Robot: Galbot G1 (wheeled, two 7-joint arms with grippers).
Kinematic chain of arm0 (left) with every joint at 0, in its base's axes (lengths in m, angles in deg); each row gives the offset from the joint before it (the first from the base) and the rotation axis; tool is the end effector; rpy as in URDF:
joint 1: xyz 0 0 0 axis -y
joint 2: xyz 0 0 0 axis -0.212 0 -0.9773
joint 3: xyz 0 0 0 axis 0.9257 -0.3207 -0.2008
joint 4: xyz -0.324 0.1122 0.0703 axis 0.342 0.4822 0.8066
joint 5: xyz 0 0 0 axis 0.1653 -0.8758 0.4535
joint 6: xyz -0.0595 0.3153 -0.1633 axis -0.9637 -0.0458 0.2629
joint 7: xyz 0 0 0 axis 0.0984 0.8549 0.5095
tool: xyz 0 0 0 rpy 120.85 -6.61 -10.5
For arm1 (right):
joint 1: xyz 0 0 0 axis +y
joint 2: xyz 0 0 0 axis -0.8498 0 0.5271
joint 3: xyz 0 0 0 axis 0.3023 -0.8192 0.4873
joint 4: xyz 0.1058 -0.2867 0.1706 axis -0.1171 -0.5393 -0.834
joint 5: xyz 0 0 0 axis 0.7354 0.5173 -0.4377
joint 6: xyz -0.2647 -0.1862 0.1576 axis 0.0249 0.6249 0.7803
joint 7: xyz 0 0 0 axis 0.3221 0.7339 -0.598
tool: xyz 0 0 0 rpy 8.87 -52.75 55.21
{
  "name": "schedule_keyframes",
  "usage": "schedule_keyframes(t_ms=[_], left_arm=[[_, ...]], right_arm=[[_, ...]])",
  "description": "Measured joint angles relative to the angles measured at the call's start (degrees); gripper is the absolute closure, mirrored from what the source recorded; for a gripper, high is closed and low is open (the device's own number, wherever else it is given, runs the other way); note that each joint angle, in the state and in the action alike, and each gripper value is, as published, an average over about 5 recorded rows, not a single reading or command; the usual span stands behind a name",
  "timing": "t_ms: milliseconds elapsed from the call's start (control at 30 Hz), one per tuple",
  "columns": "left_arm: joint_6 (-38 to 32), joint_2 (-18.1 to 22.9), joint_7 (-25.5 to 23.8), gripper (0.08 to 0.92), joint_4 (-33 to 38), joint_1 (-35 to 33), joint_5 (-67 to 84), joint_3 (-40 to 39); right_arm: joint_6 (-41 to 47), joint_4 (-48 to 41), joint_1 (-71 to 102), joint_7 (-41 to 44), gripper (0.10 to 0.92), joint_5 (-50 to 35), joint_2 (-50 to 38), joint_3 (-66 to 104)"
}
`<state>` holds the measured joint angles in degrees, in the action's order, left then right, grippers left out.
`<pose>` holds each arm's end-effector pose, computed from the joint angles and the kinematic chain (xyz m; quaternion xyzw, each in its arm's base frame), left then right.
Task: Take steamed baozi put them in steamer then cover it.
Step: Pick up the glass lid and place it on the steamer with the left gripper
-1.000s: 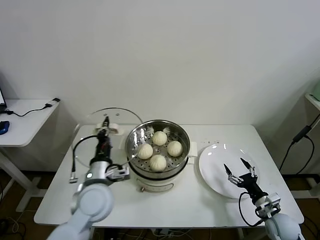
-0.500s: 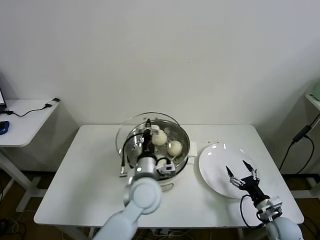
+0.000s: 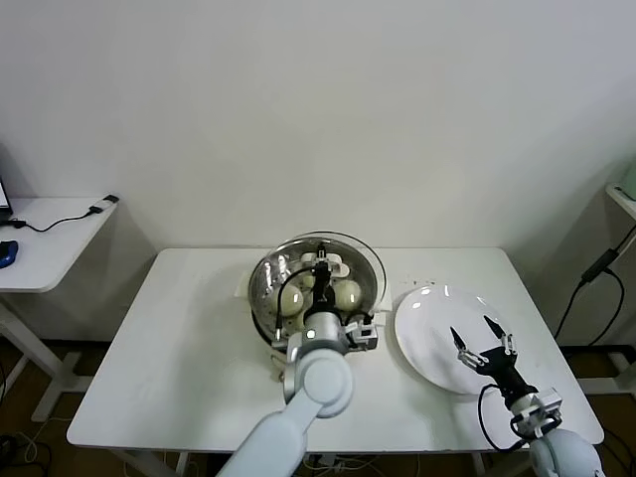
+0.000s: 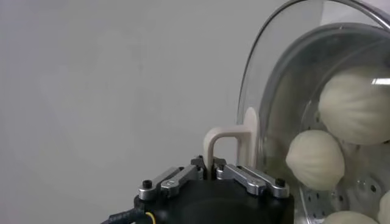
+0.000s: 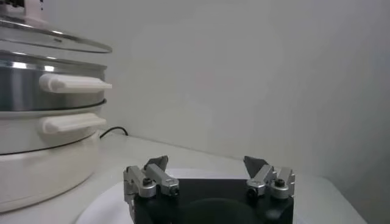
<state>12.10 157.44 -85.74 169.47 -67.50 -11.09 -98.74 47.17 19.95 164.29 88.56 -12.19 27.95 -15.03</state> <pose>0.3246 -0.2051 -0.2512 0.0062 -0.7117 -0.7019 0.0266 0.2538 -0.1992 -0.4099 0.1230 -0.9892 0.0651 0.0465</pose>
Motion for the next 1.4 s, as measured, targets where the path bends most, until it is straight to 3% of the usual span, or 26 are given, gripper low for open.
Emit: schedule_keyframes(t_ms=[1400], left_arm=[[0.0,0.9,3.0,0.849,-4.1,-0.8,1.4,2.6]], right_arm=[[-0.8,-0.8,-0.6,0.8,0.203,1.7,0.2,0.2]])
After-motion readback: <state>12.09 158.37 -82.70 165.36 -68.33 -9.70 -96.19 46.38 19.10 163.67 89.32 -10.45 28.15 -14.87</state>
